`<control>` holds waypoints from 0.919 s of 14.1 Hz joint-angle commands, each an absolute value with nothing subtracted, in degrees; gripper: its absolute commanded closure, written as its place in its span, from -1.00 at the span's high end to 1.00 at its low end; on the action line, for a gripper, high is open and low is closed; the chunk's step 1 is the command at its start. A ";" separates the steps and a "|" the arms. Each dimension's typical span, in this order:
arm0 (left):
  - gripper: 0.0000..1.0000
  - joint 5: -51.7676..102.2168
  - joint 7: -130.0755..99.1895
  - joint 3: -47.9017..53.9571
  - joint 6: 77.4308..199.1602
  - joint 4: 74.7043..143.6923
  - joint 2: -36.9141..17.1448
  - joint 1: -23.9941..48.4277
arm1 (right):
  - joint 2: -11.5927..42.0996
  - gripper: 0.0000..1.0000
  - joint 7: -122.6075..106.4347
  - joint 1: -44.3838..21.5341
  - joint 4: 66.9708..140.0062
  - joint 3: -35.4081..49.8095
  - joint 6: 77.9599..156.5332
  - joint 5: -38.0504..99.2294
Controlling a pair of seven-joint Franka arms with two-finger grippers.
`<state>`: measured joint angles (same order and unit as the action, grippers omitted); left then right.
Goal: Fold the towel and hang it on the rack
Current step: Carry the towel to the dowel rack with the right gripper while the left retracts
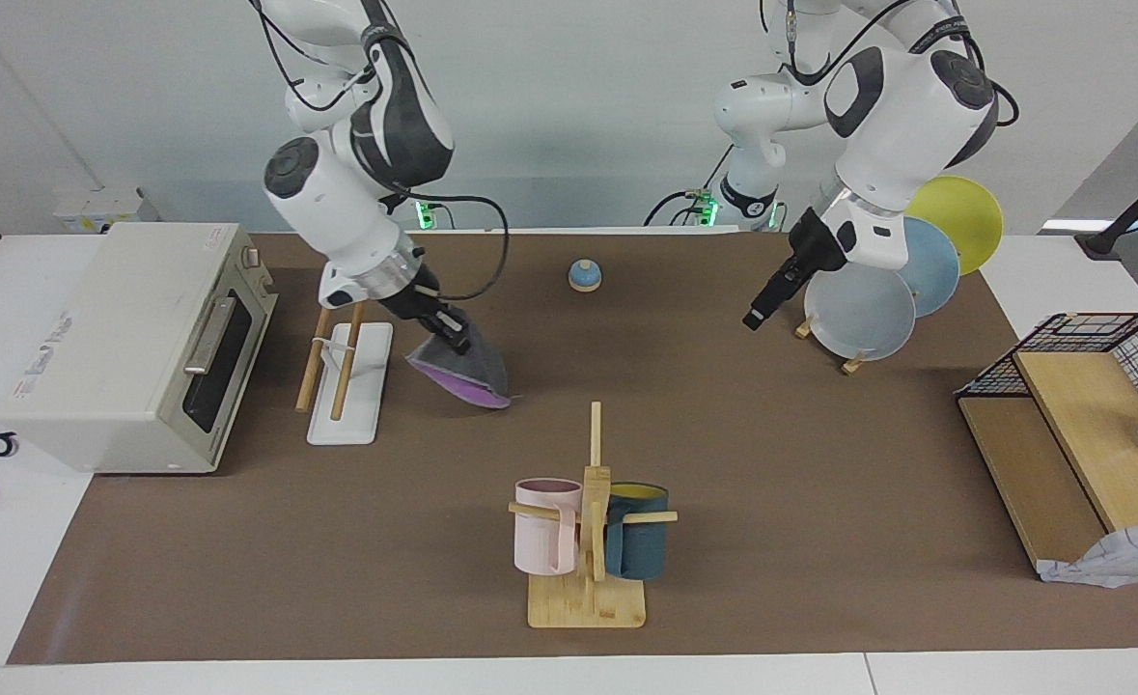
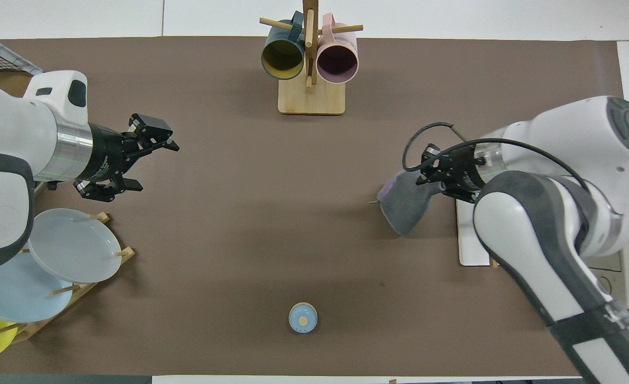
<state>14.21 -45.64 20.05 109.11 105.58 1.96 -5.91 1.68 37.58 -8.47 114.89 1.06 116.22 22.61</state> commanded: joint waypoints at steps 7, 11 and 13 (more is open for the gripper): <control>1.00 -0.79 -14.44 19.69 98.20 98.28 1.06 -10.19 | -5.80 -1.00 9.61 8.24 119.00 2.11 107.84 11.34; 1.00 -1.14 -9.15 8.66 91.60 95.98 2.28 -2.50 | -6.85 -1.00 4.31 10.81 121.81 2.11 109.59 11.08; 1.00 -0.97 -8.44 3.53 88.52 95.71 2.81 3.06 | -7.03 -1.00 2.82 10.98 122.95 2.11 111.09 10.38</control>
